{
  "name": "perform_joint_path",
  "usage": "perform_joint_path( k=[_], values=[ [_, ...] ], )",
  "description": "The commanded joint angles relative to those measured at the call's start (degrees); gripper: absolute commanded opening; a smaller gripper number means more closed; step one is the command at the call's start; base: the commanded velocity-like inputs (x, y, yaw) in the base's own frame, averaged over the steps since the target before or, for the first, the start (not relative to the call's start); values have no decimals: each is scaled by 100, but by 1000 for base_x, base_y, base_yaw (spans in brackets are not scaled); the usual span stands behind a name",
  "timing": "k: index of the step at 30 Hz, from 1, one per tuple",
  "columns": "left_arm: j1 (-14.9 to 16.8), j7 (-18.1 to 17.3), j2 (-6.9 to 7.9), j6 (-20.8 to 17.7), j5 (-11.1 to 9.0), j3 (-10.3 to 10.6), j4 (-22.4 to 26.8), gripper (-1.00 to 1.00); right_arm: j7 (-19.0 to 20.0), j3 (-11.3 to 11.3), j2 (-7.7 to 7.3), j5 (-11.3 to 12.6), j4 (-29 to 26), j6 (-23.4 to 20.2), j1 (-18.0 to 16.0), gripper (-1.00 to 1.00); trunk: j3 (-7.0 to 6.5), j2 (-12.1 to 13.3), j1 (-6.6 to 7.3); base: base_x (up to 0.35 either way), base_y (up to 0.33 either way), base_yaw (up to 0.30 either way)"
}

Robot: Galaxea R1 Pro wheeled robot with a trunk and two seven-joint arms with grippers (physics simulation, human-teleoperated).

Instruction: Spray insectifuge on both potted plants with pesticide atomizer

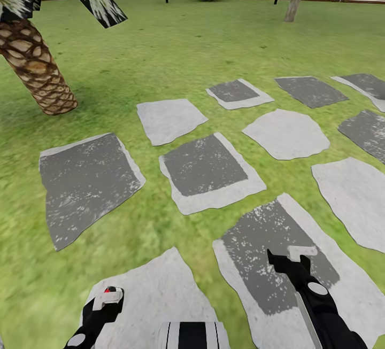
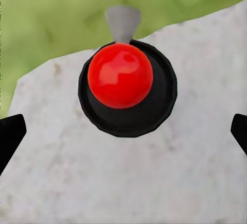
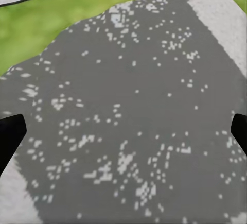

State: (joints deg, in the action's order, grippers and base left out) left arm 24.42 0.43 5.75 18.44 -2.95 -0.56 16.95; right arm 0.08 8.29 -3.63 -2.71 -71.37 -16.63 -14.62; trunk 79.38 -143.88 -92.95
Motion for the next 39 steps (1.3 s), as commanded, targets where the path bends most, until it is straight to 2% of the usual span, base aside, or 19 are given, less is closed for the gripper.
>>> perform_joint_path(
  k=[1, 39],
  values=[
    [2, 1, 1, 18, -30, 4, -5, 100, 1, -1, -1, -28, -8, -34, -2, 100, 4, -1, 1, 0, 0, 0],
    [10, 1, -2, 11, -31, -9, 55, 100, 1, 0, -1, -29, 8, -34, -2, 100, 4, -1, 1, 9, 0, 0]
  ],
)
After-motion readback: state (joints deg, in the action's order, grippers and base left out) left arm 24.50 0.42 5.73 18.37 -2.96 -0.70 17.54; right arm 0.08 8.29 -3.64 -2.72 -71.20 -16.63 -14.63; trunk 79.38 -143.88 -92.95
